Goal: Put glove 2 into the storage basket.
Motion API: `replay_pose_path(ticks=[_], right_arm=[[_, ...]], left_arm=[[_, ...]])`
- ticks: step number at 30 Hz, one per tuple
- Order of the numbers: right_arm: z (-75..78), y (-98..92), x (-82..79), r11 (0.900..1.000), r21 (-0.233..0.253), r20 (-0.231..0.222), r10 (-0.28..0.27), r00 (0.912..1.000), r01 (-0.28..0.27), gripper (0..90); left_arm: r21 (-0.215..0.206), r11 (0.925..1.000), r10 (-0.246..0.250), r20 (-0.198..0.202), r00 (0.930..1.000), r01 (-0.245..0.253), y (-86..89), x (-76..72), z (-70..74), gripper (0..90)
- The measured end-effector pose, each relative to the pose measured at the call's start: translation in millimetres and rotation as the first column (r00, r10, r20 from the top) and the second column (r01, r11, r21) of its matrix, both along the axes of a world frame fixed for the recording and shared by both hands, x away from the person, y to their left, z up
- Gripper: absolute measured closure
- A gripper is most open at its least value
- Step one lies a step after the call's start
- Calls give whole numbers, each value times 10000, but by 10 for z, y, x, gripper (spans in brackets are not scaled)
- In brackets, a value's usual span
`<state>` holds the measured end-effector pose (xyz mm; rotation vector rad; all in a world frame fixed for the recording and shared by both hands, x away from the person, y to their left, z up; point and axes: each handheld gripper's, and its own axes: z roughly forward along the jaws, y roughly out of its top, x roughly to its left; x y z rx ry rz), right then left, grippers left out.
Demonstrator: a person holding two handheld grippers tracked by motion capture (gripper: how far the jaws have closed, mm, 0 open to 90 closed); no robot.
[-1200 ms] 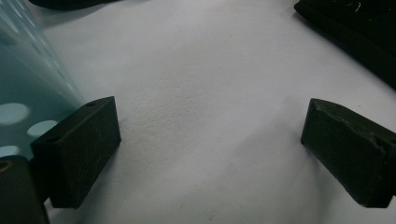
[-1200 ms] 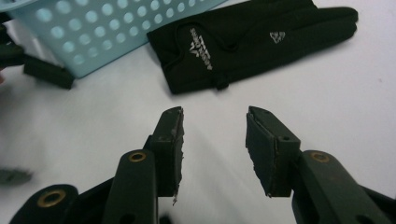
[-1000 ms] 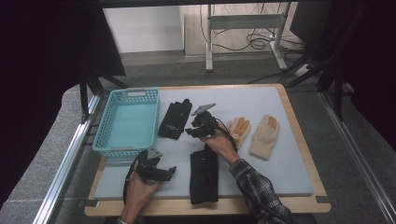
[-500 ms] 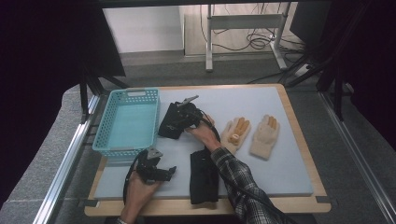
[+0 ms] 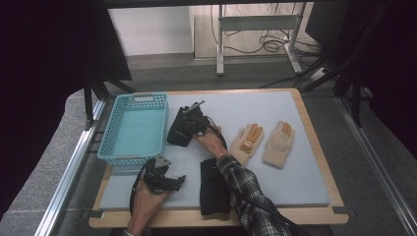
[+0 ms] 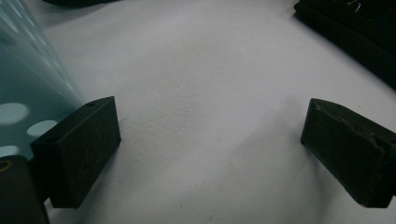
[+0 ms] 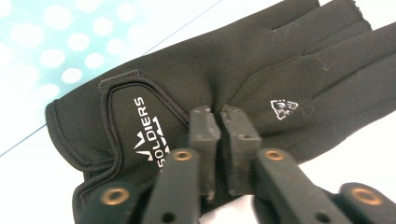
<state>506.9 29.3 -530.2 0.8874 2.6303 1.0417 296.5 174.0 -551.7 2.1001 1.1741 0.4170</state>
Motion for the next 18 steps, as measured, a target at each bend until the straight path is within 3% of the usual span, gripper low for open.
replay_pose_path(ticks=[3,7,18], right_arm=[[5,-36,26,9998,212,-341,-5,9994,12,865],[51,-20,-15,9999,-91,143,124,9998,-122,874],[359,-128,-125,9984,441,374,335,9987,-351,885]], left_arm=[[-1,10000,1,1,10000,-1,0,1,0,48],[-5,10000,1,0,10000,-1,1,1,0,48],[6,10000,-1,3,10000,1,1,0,0,48]])
